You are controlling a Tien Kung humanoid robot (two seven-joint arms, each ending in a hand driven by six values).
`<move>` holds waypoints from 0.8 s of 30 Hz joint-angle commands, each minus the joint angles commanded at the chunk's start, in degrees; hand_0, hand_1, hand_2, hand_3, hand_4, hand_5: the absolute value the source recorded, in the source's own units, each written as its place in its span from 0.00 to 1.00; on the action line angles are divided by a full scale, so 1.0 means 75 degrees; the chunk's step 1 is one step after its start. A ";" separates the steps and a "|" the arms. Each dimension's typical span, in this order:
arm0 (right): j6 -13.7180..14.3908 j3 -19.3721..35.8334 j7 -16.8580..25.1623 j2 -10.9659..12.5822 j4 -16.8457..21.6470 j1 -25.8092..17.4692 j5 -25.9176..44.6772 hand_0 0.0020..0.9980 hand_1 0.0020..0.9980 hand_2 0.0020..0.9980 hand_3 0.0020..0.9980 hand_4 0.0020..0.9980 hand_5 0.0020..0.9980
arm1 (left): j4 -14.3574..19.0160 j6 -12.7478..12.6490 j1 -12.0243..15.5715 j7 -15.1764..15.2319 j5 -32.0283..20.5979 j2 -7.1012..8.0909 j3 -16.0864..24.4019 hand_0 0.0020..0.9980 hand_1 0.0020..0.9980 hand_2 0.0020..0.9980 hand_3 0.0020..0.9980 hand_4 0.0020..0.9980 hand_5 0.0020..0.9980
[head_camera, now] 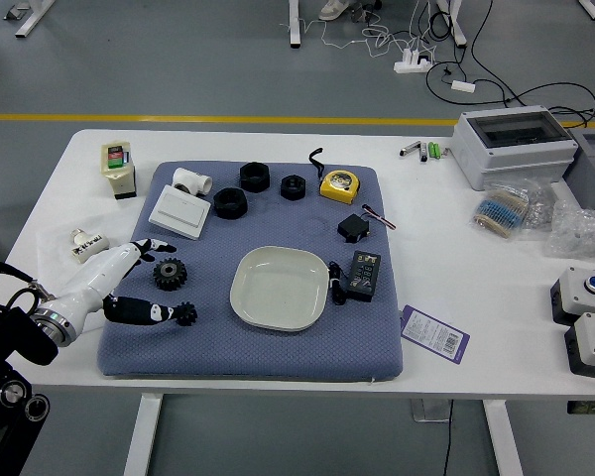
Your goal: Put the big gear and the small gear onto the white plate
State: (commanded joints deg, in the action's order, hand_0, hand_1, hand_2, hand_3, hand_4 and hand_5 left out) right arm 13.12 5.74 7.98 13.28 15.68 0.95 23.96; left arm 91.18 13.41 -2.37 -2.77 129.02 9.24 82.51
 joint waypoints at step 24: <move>0.0010 -0.0008 -0.0002 0.0015 0.0001 0.0022 0.0014 0.61 0.63 0.73 0.54 0.73 0.70 | -0.0894 -0.0484 -0.0253 -0.0006 0.0130 -0.0103 -0.0907 0.48 0.54 0.58 0.56 0.62 0.03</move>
State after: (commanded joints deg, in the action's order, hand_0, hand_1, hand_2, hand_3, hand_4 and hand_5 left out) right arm 13.20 5.68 7.96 13.39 15.69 1.11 24.07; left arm 84.48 9.78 -4.26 -2.82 130.00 8.47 75.71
